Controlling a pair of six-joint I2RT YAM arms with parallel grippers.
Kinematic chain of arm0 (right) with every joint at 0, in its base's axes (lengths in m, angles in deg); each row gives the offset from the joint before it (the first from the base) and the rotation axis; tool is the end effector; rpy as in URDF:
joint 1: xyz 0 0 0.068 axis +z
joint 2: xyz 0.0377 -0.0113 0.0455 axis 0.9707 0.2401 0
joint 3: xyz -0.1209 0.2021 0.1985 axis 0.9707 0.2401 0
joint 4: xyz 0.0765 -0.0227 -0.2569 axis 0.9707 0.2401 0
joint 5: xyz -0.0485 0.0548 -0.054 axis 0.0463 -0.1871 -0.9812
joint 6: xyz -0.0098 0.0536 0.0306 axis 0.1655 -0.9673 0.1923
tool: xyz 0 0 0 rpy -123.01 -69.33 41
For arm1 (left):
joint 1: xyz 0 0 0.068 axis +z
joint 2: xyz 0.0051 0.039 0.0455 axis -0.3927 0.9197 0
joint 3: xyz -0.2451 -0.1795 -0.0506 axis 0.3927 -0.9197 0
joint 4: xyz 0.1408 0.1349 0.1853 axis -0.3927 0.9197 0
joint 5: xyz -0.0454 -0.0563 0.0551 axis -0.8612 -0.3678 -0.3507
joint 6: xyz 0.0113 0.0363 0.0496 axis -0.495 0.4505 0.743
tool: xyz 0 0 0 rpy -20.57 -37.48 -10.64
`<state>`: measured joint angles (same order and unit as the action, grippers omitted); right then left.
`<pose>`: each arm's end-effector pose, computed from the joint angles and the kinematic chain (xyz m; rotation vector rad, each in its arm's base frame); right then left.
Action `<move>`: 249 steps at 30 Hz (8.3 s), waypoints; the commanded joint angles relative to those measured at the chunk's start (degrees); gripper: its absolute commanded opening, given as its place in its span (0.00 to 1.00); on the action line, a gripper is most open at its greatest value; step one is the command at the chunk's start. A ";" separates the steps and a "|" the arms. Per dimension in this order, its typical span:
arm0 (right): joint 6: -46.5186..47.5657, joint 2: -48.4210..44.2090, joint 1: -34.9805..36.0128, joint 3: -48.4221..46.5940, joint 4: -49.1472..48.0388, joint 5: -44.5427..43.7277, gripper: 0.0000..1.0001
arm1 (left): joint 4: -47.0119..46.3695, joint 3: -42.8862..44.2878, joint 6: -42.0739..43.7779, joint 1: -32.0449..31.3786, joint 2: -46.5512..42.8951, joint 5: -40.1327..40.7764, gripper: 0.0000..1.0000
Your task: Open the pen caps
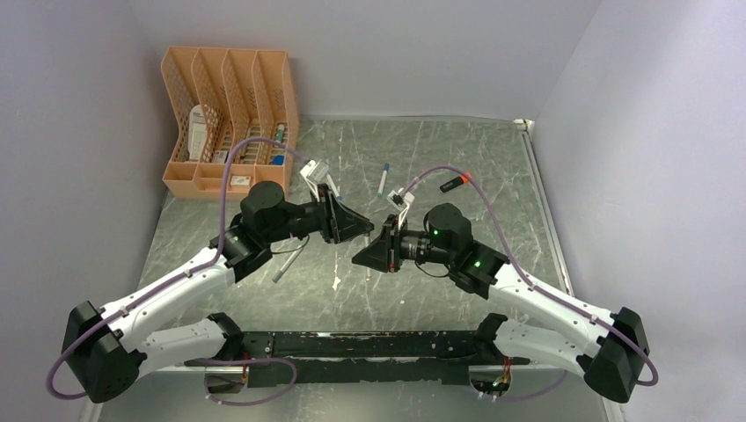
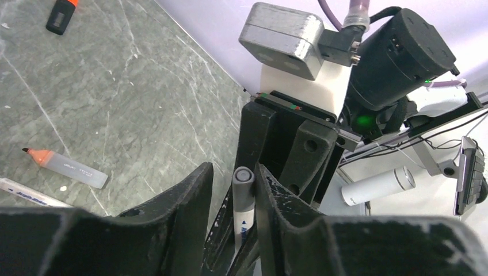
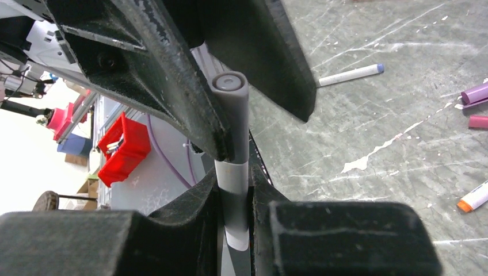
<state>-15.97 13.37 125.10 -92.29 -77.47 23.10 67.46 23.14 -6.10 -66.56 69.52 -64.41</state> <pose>0.1282 0.1805 0.3238 -0.6341 1.9147 1.4144 0.1632 -0.1845 0.3620 0.4625 1.7872 -1.4516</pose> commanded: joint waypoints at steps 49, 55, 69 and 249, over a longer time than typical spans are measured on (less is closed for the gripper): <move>-3.15 -0.16 -6.39 2.94 4.26 6.00 0.00 | -10.18 2.35 -2.76 1.23 9.15 7.68 0.07; -9.09 -3.36 -0.20 9.87 3.08 2.02 0.00 | -15.46 4.54 -1.51 4.95 14.13 13.94 0.07; -0.89 3.66 -0.70 0.00 23.26 -12.88 0.00 | 12.49 17.20 4.94 10.36 18.64 16.86 0.07; 3.77 33.26 -8.50 -8.66 3.21 -4.95 0.41 | 52.80 29.09 -44.28 -5.53 34.85 28.17 0.13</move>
<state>-9.63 45.37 116.47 -101.98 -69.51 20.58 126.80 52.76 -49.82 -70.30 108.10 -27.67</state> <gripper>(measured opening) 0.427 0.212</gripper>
